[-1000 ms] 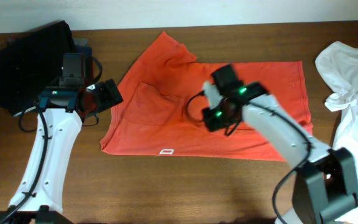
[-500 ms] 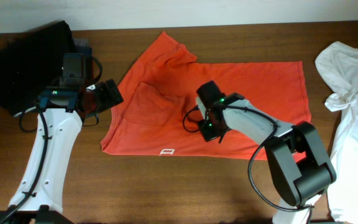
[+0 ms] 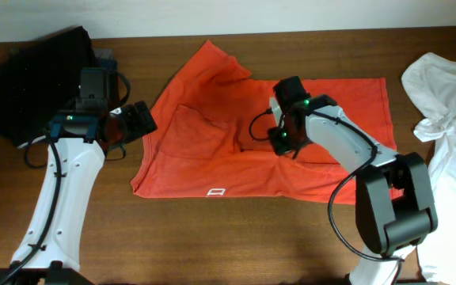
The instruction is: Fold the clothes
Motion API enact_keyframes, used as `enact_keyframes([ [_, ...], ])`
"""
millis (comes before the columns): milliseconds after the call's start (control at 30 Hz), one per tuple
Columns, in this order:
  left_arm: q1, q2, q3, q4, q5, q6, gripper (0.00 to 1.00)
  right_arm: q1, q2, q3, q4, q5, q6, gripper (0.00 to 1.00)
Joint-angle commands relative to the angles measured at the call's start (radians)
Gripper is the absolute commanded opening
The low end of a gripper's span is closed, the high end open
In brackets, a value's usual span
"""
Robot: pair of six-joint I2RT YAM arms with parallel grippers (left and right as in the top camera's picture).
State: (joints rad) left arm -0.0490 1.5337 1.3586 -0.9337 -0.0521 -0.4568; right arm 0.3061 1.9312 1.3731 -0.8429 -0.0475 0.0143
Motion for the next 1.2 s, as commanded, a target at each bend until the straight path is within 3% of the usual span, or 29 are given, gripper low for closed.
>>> enact_keyframes([
  [0,0.006,0.006,-0.002,0.000,0.007,0.001,0.99,-0.006,-0.012,0.173,-0.210,-0.130,-0.003,0.13],
  [100,0.006,0.006,-0.002,0.000,0.007,0.001,0.99,-0.006,-0.011,0.105,-0.317,-0.048,0.045,0.14],
  [233,0.006,0.006,-0.002,0.000,0.007,0.001,0.99,-0.007,-0.011,-0.080,-0.154,0.037,0.072,0.13],
  [333,0.006,0.006,-0.002,0.000,0.007,0.001,0.99,-0.018,-0.011,-0.081,-0.093,0.177,0.137,0.17],
  [533,0.006,0.006,-0.002,0.000,0.007,0.001,0.99,-0.182,-0.011,-0.074,0.051,0.114,0.158,0.20],
  [600,0.006,0.006,-0.002,0.000,0.007,0.001,0.99,-0.237,-0.012,0.012,-0.024,0.026,0.148,0.20],
  [667,0.006,0.006,-0.002,0.000,0.008,0.001,0.99,-0.276,-0.012,0.165,-0.234,0.006,0.149,0.20],
  [733,0.006,0.006,-0.002,0.000,0.007,0.001,1.00,-0.296,-0.011,0.163,-0.341,0.008,0.160,0.19],
  [800,0.006,0.006,-0.002,0.000,0.007,0.001,0.99,-0.307,-0.011,0.082,-0.336,0.002,0.160,0.19],
  [833,0.006,0.006,-0.002,0.000,0.008,0.001,0.99,-0.307,-0.011,0.033,-0.334,0.008,0.176,0.10],
  [867,0.006,0.006,-0.002,0.000,0.007,0.001,0.99,-0.319,-0.011,-0.039,-0.308,0.101,0.290,0.04],
  [967,0.006,0.006,-0.002,0.000,0.008,0.001,0.99,-0.419,-0.011,-0.125,-0.280,0.153,0.388,0.04],
  [1167,0.006,0.006,-0.002,0.000,0.007,0.001,0.99,-0.653,-0.011,-0.152,-0.212,0.181,0.384,0.04],
])
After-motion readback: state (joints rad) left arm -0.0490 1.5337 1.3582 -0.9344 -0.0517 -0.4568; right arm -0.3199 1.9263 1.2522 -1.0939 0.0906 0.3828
